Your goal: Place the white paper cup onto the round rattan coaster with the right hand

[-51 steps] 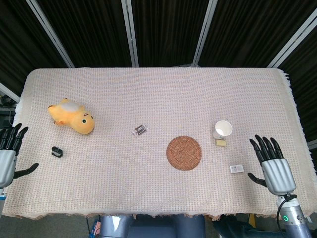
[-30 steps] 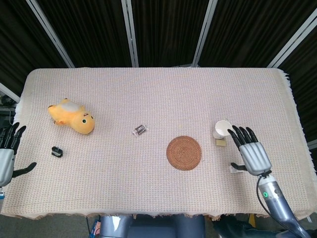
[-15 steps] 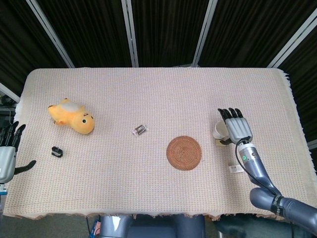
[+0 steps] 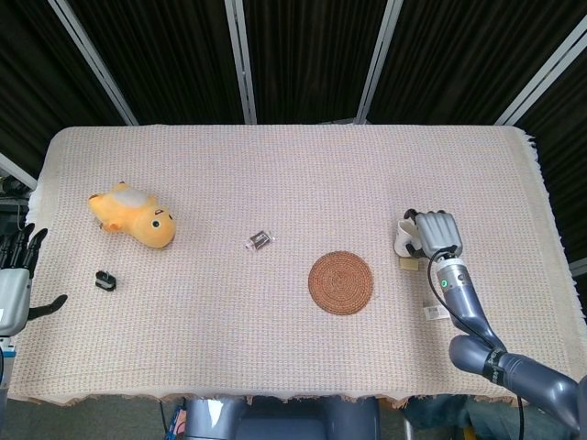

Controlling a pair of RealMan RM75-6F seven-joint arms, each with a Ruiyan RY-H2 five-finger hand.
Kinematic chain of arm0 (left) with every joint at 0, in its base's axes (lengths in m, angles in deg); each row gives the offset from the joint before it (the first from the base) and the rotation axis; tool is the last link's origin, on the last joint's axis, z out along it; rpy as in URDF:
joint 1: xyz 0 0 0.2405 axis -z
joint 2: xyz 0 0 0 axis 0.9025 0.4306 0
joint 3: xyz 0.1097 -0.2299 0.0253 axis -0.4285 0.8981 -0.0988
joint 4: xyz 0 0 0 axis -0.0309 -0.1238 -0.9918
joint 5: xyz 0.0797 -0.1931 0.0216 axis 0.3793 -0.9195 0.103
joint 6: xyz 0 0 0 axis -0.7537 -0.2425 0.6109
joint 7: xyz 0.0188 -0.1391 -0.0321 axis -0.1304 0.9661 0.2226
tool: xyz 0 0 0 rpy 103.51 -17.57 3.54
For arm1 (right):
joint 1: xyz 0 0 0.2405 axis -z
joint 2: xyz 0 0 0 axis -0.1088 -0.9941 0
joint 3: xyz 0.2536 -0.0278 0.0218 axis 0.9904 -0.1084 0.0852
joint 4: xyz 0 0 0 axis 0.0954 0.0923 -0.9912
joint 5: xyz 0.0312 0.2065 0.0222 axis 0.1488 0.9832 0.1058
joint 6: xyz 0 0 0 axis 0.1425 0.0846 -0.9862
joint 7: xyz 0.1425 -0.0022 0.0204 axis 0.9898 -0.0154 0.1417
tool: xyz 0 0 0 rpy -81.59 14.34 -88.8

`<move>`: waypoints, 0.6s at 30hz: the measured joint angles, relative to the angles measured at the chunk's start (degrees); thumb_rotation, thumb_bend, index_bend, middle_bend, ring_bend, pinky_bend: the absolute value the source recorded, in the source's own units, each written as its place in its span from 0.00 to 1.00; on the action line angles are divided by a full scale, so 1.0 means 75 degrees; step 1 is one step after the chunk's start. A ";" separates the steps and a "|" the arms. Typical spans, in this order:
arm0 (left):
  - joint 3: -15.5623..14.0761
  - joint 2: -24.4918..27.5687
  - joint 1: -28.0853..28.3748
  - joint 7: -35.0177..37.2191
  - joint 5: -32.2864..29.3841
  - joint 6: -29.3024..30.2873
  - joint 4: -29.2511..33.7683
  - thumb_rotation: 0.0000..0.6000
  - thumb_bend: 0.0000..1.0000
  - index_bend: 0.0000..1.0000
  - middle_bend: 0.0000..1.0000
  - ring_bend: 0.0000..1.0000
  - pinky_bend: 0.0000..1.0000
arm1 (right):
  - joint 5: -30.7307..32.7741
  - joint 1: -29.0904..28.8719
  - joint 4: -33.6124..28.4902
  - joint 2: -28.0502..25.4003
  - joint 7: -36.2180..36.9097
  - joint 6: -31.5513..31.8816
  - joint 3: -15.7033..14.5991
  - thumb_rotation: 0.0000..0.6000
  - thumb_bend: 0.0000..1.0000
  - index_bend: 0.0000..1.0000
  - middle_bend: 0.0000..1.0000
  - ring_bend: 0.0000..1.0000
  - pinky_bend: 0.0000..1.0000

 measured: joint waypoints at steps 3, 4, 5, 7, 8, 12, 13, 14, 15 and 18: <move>-0.0016 -0.0010 0.0004 -0.0022 0.0009 -0.0009 0.0013 1.00 0.04 0.00 0.00 0.00 0.00 | -0.0177 0.0024 -0.0187 -0.0103 0.0074 0.0119 -0.0029 1.00 0.24 0.31 0.45 0.41 0.35; -0.0021 -0.0011 0.0005 -0.0029 0.0016 -0.0007 0.0016 1.00 0.04 0.00 0.00 0.00 0.00 | -0.0244 0.0034 -0.0271 -0.0143 0.0107 0.0164 -0.0035 1.00 0.24 0.31 0.45 0.41 0.35; -0.0025 -0.0012 0.0005 -0.0033 0.0023 -0.0005 0.0021 1.00 0.04 0.00 0.00 0.00 0.00 | -0.0342 0.0047 -0.0393 -0.0198 0.0153 0.0230 -0.0040 1.00 0.24 0.31 0.45 0.41 0.35; -0.0033 -0.0011 0.0004 -0.0025 0.0036 -0.0002 0.0037 1.00 0.04 0.00 0.00 0.00 0.00 | -0.0542 0.0067 -0.0625 -0.0294 0.0230 0.0358 -0.0048 1.00 0.24 0.31 0.45 0.41 0.35; -0.0038 -0.0009 0.0003 -0.0025 0.0044 0.0000 0.0040 1.00 0.04 0.00 0.00 0.00 0.00 | -0.0713 0.0086 -0.0824 -0.0372 0.0287 0.0458 -0.0060 1.00 0.24 0.31 0.45 0.41 0.35; -0.0063 -0.0008 0.0013 -0.0028 0.0070 -0.0025 0.0051 1.00 0.04 0.00 0.00 0.00 0.00 | -0.1482 0.0150 -0.1604 -0.0642 0.0442 0.0829 -0.0169 1.00 0.24 0.30 0.45 0.40 0.35; -0.0067 -0.0007 0.0014 -0.0028 0.0076 -0.0027 0.0053 1.00 0.04 0.00 0.00 0.00 0.00 | -0.1682 0.0162 -0.1779 -0.0697 0.0460 0.0908 -0.0214 1.00 0.24 0.30 0.45 0.40 0.35; -0.0074 -0.0006 0.0014 -0.0028 0.0089 -0.0028 0.0056 1.00 0.04 0.00 0.00 0.00 0.00 | -0.1948 0.0175 -0.1995 -0.0759 0.0473 0.0999 -0.0289 1.00 0.24 0.30 0.45 0.40 0.35; -0.0079 -0.0005 0.0014 -0.0027 0.0096 -0.0027 0.0058 1.00 0.04 0.00 0.00 0.00 0.00 | -0.2138 0.0183 -0.2148 -0.0800 0.0479 0.1061 -0.0351 1.00 0.24 0.30 0.45 0.40 0.35; -0.0100 0.0005 0.0005 -0.0003 0.0144 -0.0014 0.0066 1.00 0.04 0.00 0.00 0.00 0.00 | -0.2726 0.0186 -0.2529 -0.0856 0.0434 0.1186 -0.0620 1.00 0.24 0.30 0.45 0.40 0.35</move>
